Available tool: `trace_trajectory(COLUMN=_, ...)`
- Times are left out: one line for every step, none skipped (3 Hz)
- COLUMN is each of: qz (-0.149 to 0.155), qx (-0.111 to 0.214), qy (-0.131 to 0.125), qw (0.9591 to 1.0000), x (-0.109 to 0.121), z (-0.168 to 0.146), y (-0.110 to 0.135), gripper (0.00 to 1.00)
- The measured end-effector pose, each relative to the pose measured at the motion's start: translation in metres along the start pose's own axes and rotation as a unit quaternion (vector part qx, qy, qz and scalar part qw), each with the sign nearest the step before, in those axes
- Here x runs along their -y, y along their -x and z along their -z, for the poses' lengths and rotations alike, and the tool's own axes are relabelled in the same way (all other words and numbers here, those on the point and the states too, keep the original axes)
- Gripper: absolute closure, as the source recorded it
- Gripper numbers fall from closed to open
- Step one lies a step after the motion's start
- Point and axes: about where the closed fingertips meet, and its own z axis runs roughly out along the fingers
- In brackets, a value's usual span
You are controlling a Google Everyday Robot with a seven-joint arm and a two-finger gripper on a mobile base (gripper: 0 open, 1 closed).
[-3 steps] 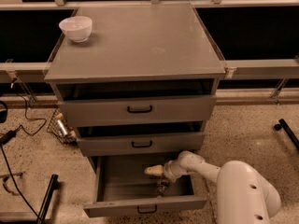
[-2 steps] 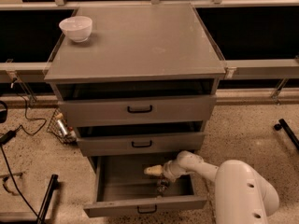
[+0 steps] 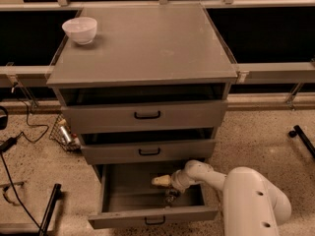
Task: Pick water bottle from bottom drawer and place on counter
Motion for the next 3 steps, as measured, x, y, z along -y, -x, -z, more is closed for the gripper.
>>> trace_trajectory(qz=0.001, qx=0.0, qy=0.008, qw=1.0, x=-0.0021, z=-0.0017, y=0.0005, gripper=0.0)
trace_trajectory(qz=0.004, qx=0.001, qy=0.019, qw=0.9998, x=-0.005, z=-0.0051, y=0.0017, gripper=0.0)
trace_trajectory(qz=0.007, qx=0.003, qy=0.025, qw=0.9997, x=-0.0061, z=-0.0097, y=0.0025, gripper=0.0)
